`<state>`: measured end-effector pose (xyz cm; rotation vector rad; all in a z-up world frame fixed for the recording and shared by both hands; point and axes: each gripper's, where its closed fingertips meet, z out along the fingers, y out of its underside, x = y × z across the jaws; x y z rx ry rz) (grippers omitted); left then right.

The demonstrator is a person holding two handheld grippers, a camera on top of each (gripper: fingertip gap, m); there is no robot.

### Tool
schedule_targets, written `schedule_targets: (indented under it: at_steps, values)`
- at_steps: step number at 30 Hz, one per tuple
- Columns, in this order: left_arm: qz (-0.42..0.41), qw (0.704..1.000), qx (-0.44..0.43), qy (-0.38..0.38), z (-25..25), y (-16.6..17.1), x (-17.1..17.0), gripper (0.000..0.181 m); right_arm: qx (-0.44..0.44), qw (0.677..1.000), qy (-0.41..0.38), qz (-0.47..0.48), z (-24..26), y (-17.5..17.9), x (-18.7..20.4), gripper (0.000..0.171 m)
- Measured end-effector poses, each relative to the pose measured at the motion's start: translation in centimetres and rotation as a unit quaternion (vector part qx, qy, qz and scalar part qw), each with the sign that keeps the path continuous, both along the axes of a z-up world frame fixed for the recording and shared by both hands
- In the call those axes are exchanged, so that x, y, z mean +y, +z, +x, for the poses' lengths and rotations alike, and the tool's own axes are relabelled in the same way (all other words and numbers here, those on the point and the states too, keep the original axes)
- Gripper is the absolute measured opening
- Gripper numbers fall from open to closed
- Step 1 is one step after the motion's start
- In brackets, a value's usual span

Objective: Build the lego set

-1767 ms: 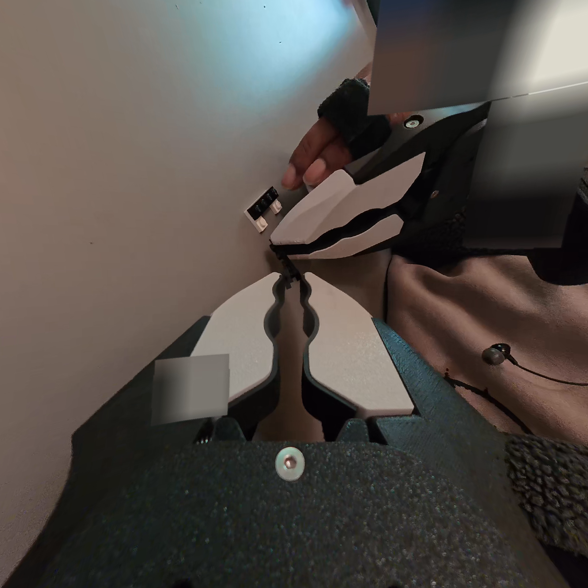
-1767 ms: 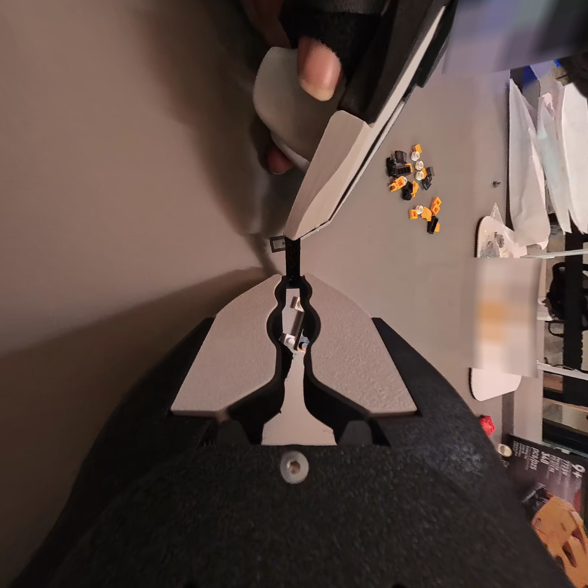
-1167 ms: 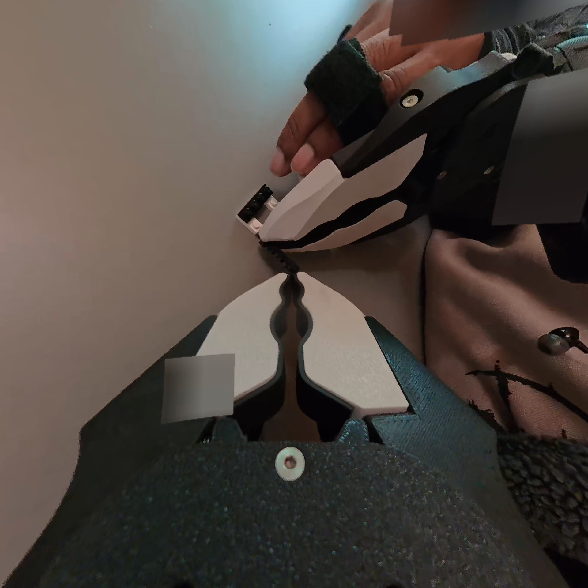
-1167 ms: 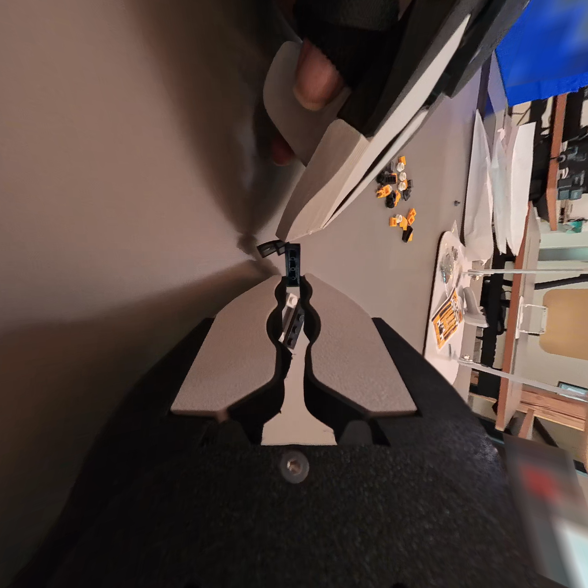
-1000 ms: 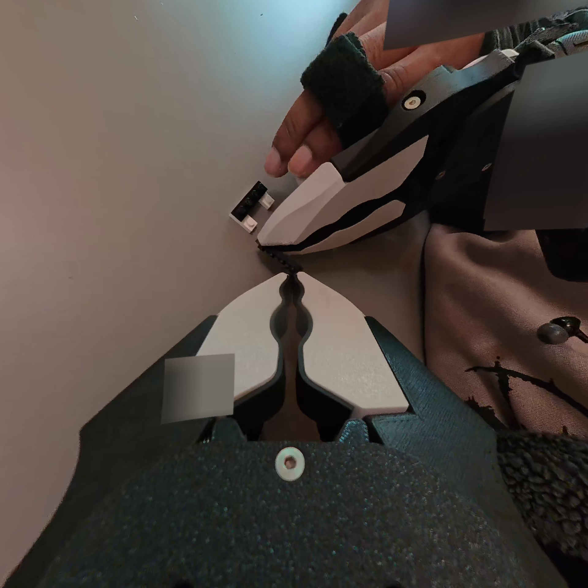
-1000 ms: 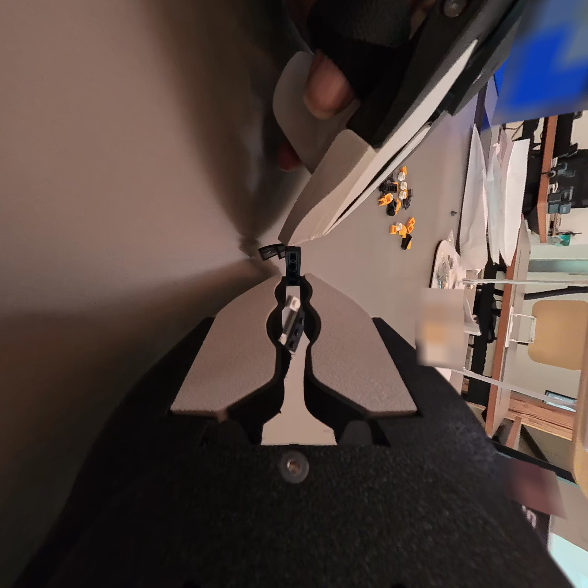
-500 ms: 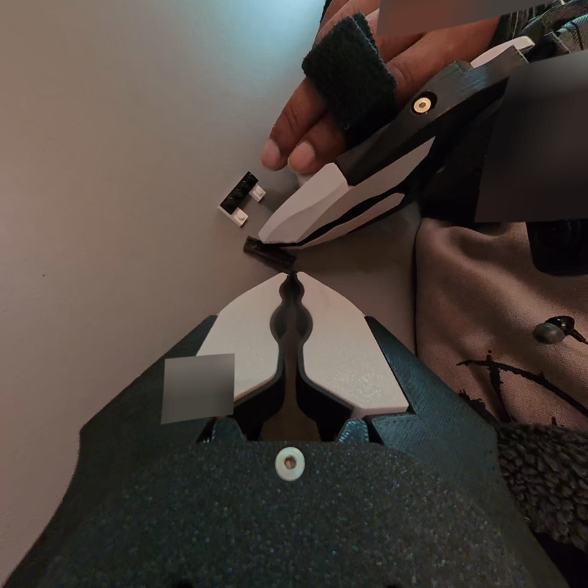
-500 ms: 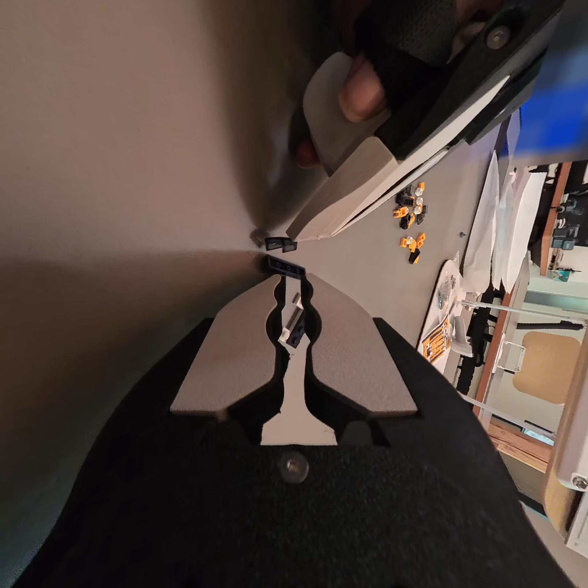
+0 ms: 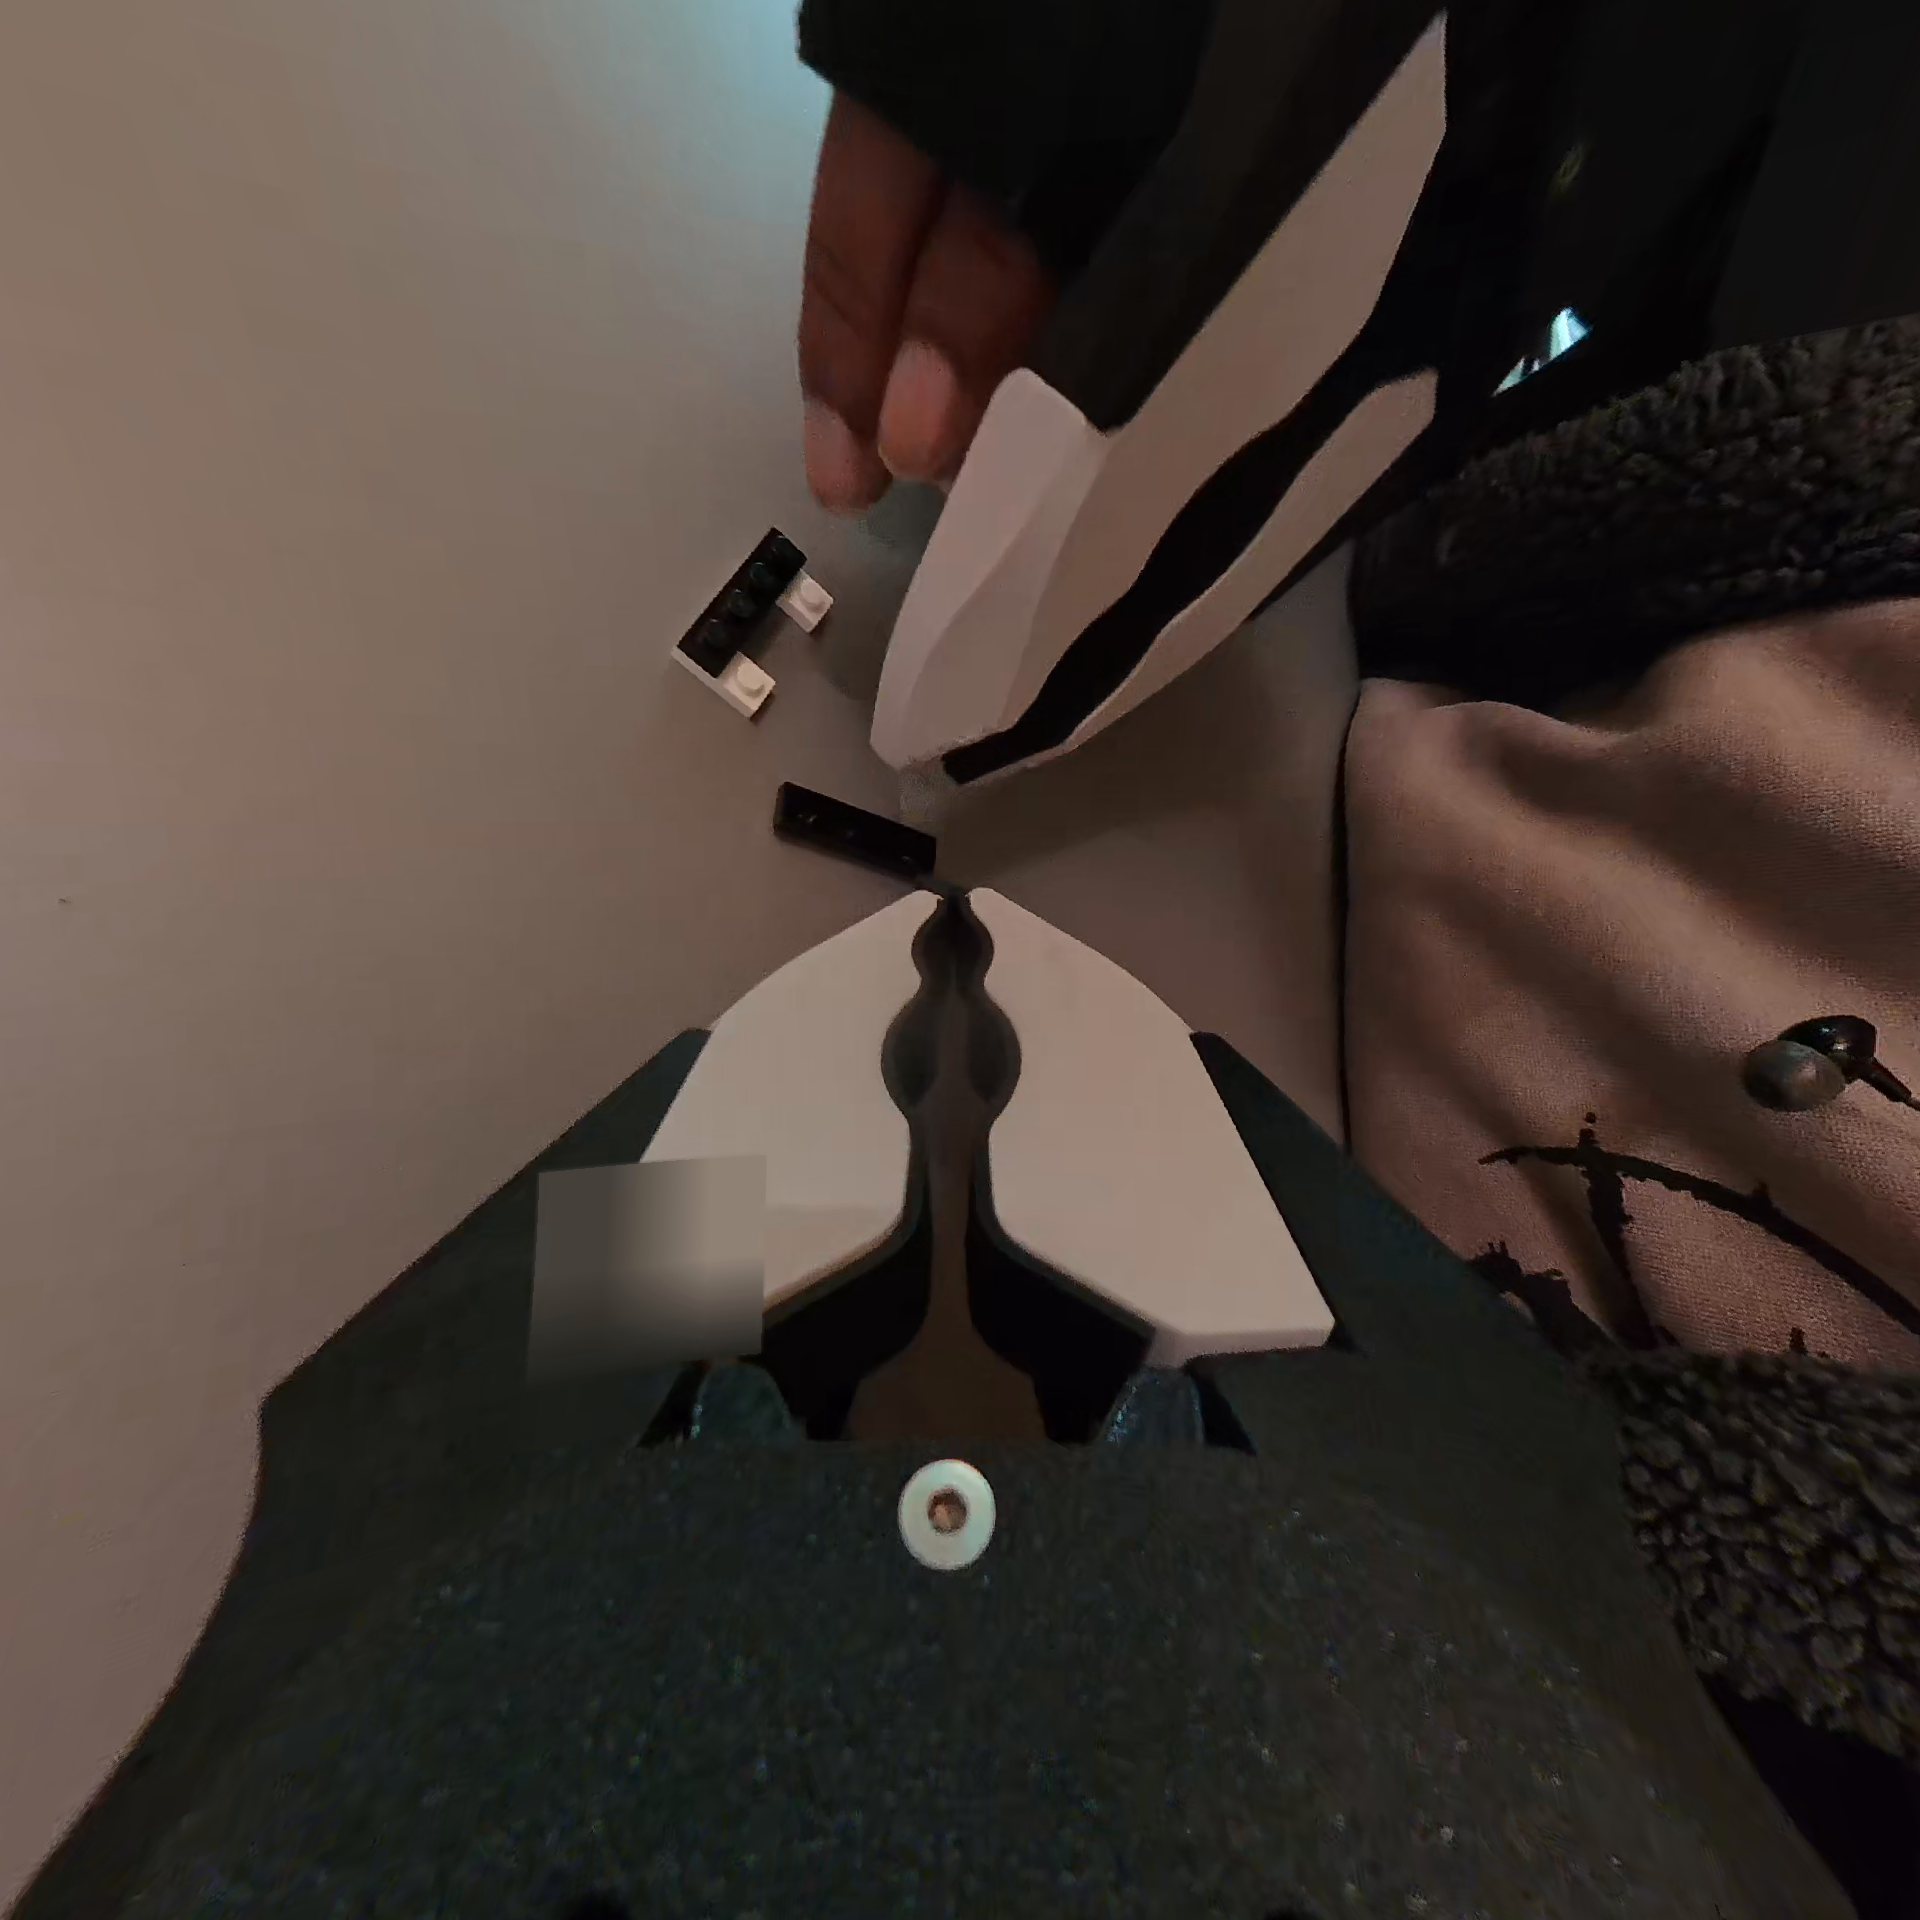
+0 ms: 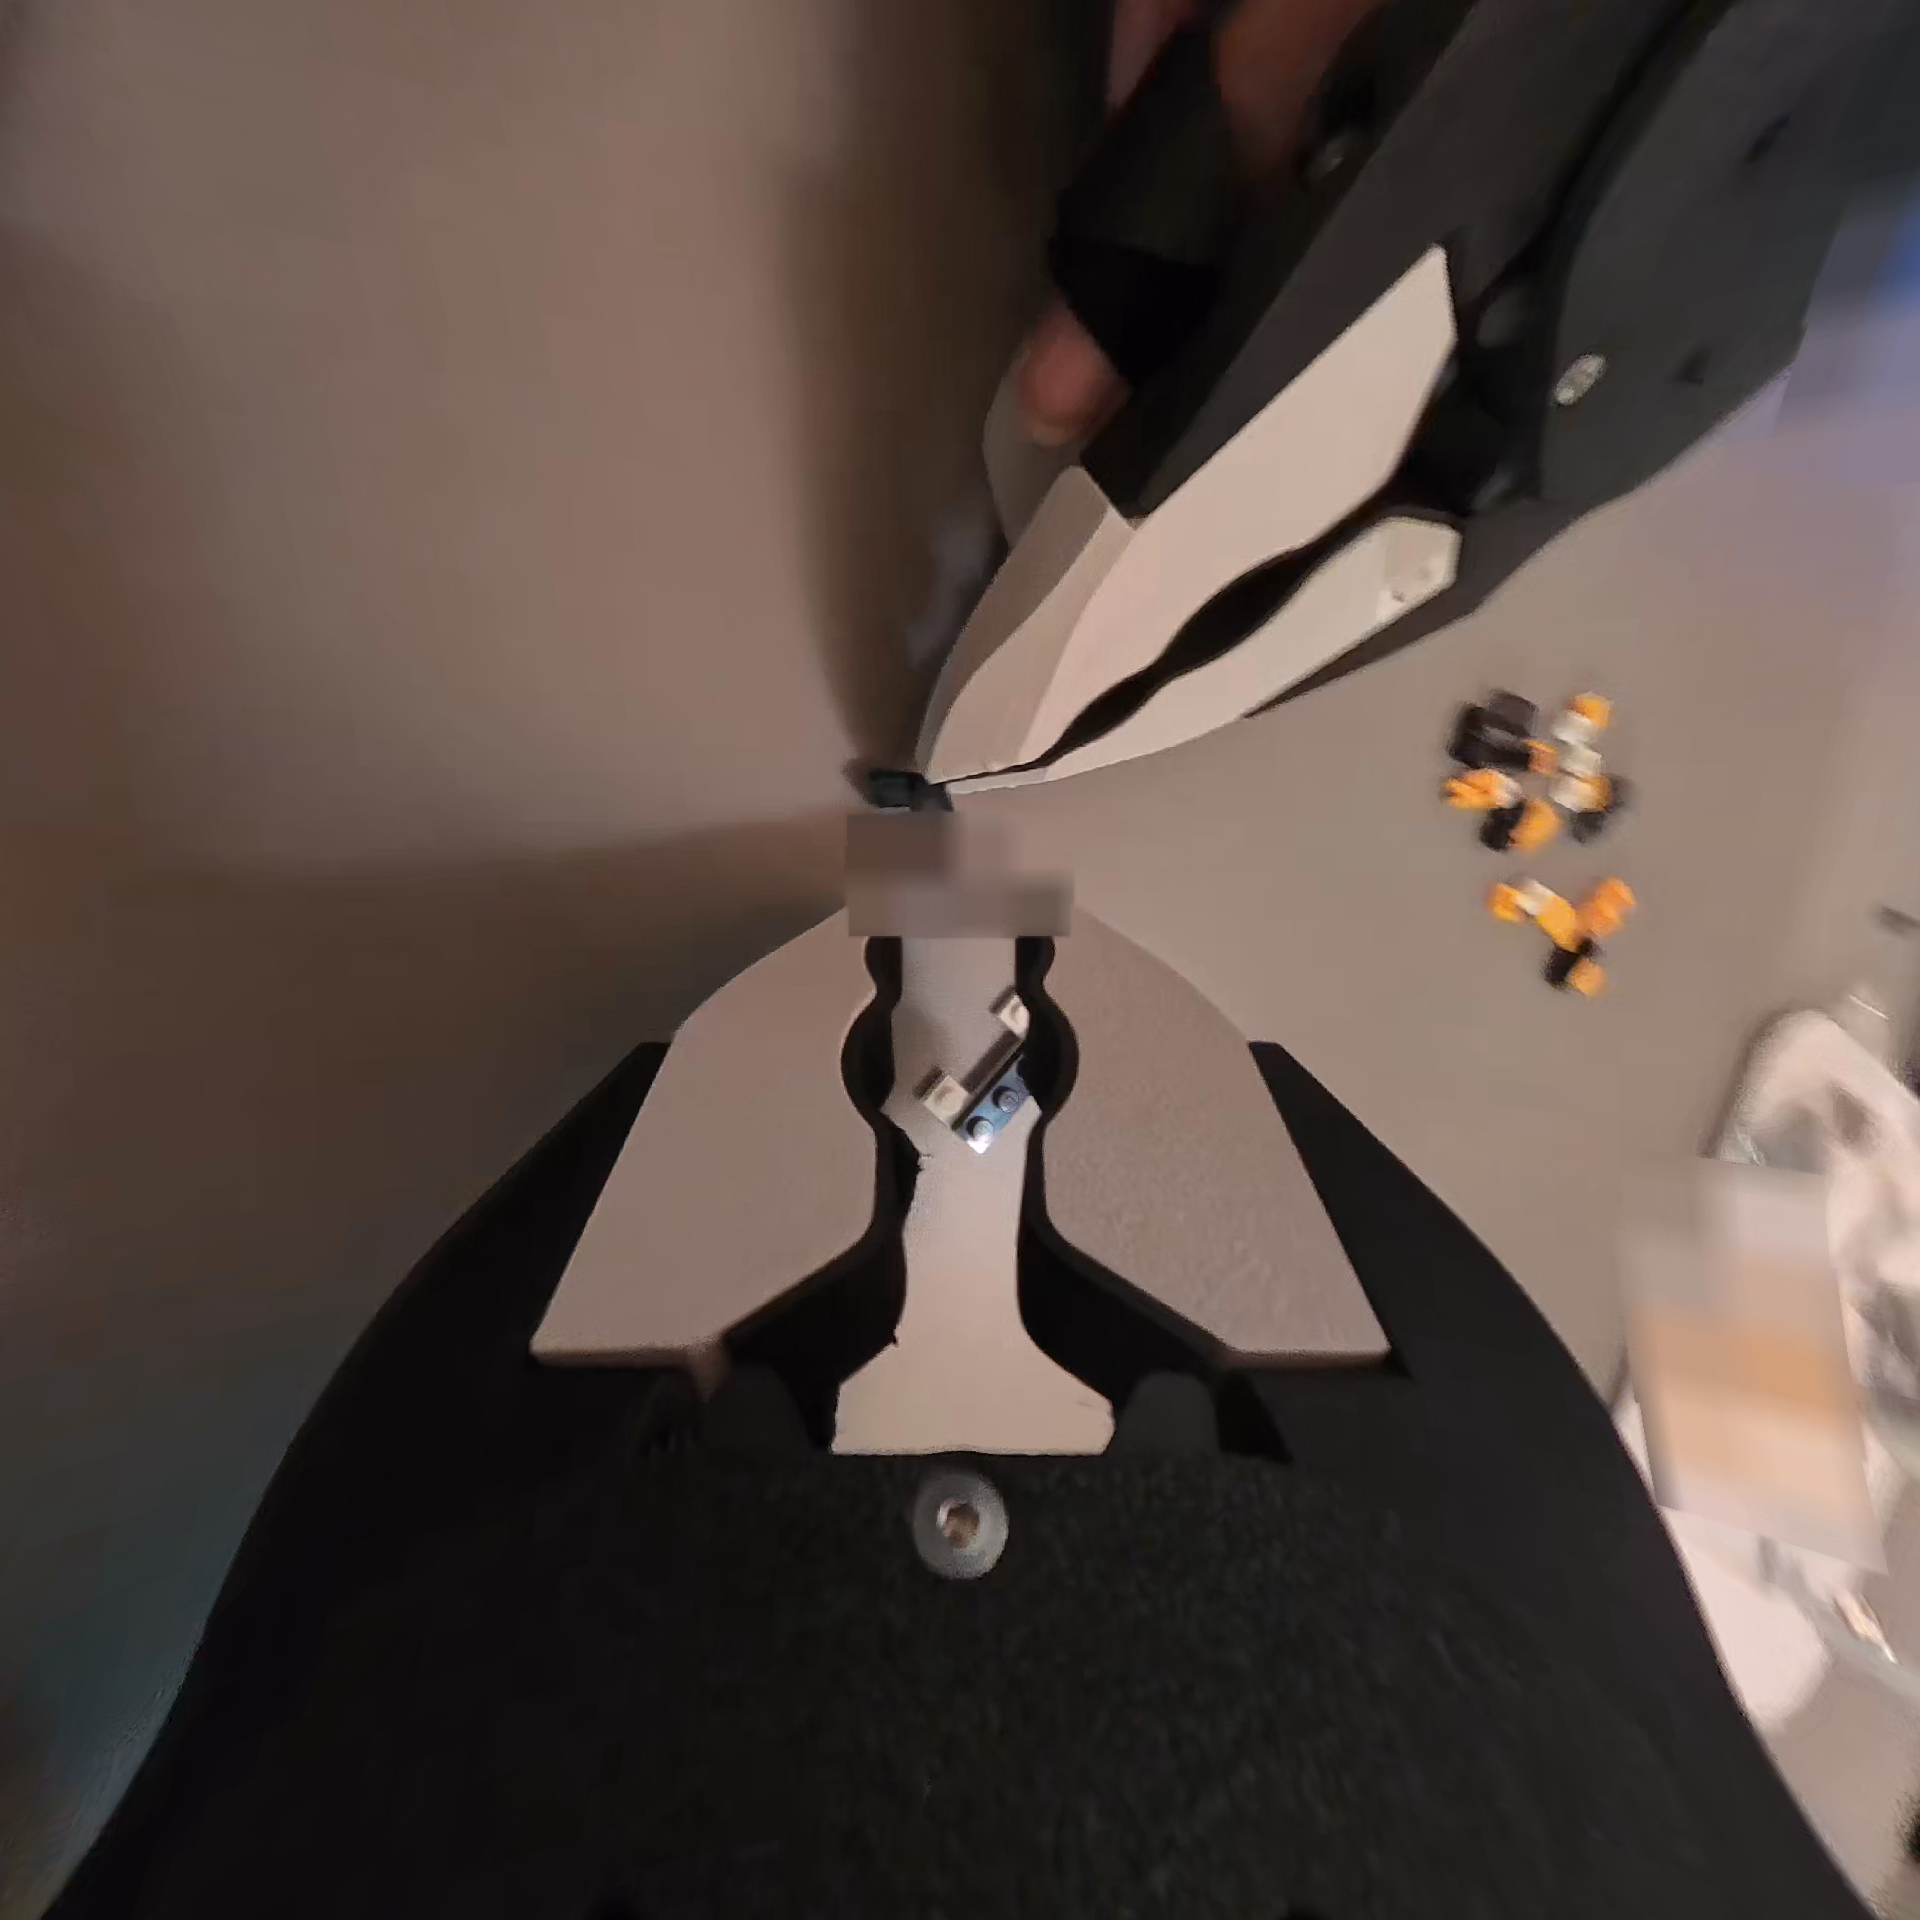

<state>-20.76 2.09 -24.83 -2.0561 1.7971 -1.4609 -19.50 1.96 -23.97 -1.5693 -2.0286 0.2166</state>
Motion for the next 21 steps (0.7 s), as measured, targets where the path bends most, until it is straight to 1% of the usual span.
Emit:
schedule_targets:
  at_steps: [1, 3, 5, 8, 11, 14, 18, 21]
  values:
    - [-0.001, 1.0, 0.001, -0.002, -0.1, 0.0, -0.1, 0.0, -0.009, 1.0, 0.014, -0.025, 0.0, 0.1, -0.1, 0.023]
    - [-0.002, 1.0, 0.005, -0.006, -0.3, 0.0, -0.1, 0.0, -0.014, 0.997, 0.033, -0.065, -0.3, 0.2, -0.1, 0.023]
    - [-0.001, 1.0, 0.006, -0.005, -0.6, 0.0, 0.0, 0.0, 0.008, 0.995, 0.045, -0.093, -1.4, 0.6, -0.5, 0.023]
    - [-0.006, 1.0, -0.01, -0.011, -0.9, 0.3, 0.2, 0.0, 0.038, 0.993, 0.041, -0.107, -2.4, 0.3, -0.6, 0.023]
    - [-0.012, 0.999, -0.037, -0.03, -1.1, 1.0, -0.2, 0.0, 0.075, 0.986, 0.012, -0.146, -2.6, -0.3, -0.5, 0.023]
    - [-0.007, 0.997, -0.064, -0.038, -1.0, 1.8, -0.3, 0.0, 0.117, 0.972, -0.01, -0.203, -2.6, 0.3, -1.0, 0.023]
    - [0.0, 0.994, -0.104, -0.023, -0.7, 3.1, 0.4, 0.0, 0.162, 0.948, -0.058, -0.269, -2.6, 1.1, -1.0, 0.022]
    - [0.005, 0.991, -0.134, -0.004, -0.4, 4.1, 1.0, 0.0, 0.2, 0.931, -0.11, -0.284, -2.6, 1.9, -0.2, 0.019]
